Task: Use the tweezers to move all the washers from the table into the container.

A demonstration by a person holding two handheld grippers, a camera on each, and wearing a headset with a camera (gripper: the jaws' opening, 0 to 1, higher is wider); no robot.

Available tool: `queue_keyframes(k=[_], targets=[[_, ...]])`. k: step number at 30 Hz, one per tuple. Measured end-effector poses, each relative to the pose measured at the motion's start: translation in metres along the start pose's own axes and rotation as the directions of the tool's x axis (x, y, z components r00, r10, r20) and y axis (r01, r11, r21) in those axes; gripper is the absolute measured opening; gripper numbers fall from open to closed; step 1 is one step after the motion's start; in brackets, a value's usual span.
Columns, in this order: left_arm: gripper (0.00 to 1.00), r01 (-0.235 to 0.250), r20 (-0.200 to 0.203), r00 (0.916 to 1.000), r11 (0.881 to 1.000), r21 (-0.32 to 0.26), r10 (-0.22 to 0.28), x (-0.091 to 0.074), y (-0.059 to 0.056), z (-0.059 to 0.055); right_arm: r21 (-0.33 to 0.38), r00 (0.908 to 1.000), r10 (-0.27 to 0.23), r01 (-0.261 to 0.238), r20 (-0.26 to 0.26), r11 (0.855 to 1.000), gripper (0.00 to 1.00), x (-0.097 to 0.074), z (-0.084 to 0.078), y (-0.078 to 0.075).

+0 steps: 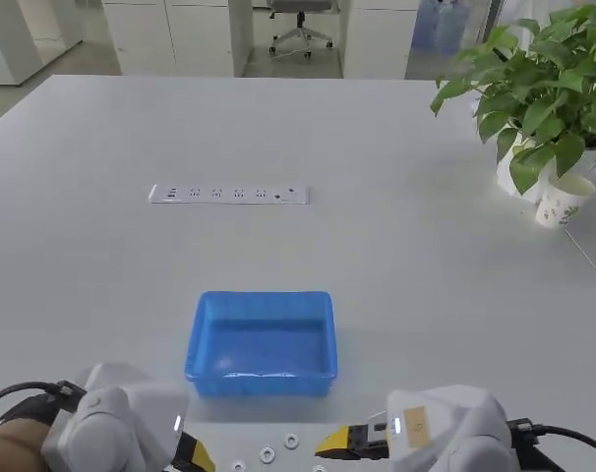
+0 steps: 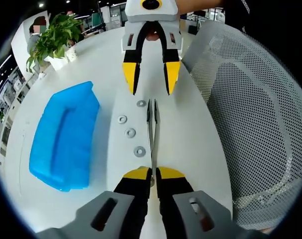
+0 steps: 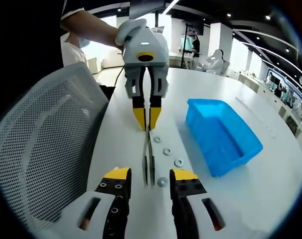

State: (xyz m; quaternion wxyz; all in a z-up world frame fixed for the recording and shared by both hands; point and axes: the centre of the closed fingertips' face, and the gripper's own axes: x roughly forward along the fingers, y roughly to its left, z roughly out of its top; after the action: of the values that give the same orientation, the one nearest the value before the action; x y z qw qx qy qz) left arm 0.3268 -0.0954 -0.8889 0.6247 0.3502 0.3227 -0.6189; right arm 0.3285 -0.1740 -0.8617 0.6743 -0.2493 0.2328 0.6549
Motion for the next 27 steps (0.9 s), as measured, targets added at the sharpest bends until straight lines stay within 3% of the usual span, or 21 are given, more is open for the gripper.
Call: queue_keyframes(k=[15,27], targets=[[0.05,0.002,-0.002,1.0,1.0,0.022,-0.002,0.0,0.0,0.001,0.025,0.9998,0.003,-0.002,-0.019,1.0,0.26,0.014,-0.002,-0.003],[0.05,0.006,-0.016,0.9999,1.0,0.02,-0.006,-0.009,-0.001,0.005,0.025,0.9987,0.034,-0.033,-0.038,0.999,0.24,0.023,-0.002,0.005]])
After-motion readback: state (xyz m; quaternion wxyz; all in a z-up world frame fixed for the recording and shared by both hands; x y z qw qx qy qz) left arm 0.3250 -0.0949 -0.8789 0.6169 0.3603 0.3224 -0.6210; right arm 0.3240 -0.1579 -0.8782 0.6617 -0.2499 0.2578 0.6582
